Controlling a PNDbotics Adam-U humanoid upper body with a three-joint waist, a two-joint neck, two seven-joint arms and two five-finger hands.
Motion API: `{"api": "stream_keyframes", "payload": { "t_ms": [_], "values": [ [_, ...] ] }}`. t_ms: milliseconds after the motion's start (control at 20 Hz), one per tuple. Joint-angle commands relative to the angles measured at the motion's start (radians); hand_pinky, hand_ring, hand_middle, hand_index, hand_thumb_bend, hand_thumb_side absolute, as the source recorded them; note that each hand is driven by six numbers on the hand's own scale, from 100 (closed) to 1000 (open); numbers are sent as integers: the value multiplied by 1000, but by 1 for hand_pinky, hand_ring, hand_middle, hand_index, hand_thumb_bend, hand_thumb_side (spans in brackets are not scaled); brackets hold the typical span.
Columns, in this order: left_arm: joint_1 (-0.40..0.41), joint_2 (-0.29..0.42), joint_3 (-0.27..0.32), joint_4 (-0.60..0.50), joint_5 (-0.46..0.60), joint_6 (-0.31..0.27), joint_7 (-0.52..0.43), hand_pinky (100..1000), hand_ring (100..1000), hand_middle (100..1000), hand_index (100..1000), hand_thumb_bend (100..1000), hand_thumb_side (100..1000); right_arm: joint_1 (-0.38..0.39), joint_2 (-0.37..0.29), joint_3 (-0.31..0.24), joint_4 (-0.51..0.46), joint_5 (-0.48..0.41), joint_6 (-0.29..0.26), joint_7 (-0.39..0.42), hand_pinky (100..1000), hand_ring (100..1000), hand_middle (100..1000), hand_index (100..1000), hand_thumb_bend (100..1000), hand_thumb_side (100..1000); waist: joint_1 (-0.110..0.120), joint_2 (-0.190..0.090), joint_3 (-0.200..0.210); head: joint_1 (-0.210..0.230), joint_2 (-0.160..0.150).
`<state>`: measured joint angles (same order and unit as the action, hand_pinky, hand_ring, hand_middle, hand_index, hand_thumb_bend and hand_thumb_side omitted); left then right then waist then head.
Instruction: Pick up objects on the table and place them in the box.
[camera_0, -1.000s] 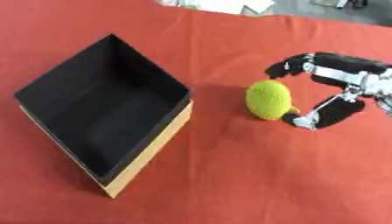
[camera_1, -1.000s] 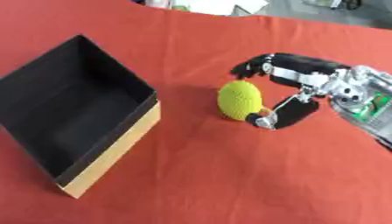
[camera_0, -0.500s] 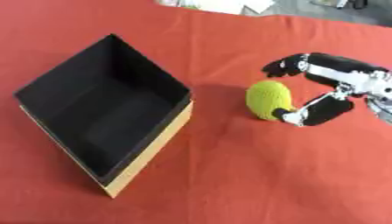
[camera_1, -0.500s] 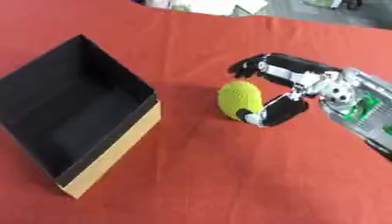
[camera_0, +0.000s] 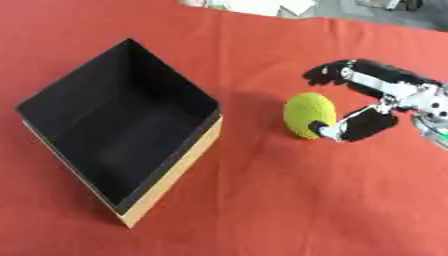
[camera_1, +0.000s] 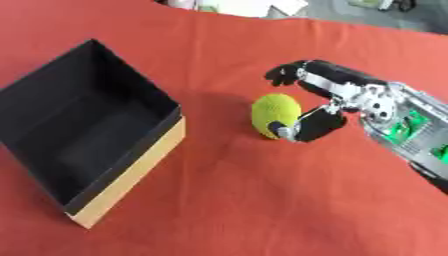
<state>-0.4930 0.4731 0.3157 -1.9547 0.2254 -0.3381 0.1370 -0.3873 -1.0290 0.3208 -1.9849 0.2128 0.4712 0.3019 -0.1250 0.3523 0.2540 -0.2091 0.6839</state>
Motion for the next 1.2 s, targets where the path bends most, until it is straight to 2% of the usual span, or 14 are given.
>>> {"api": "stream_keyframes", "payload": {
  "t_ms": [50,350,500,1200],
  "values": [
    [-11,21,2,-11,4,-1,-5,674,549,535,676,100,100,-11,-10,-12,-15,13,29,20,917,912,840,932,351,221,7,-16,2,-4,-13],
    [-10,20,2,-8,6,-1,-9,675,548,534,676,100,100,-17,-5,-4,-8,37,94,61,918,917,847,931,401,249,7,-13,5,-8,-16],
    [-11,20,2,-8,8,-2,-10,675,548,534,676,100,100,-23,-3,5,18,53,106,87,917,919,851,933,429,266,6,-13,6,-9,-16],
    [-12,18,-1,-4,11,-2,-18,676,548,534,676,100,100,-67,33,39,192,136,82,112,909,909,847,928,511,270,6,-11,13,-15,-20]
  ]
}}
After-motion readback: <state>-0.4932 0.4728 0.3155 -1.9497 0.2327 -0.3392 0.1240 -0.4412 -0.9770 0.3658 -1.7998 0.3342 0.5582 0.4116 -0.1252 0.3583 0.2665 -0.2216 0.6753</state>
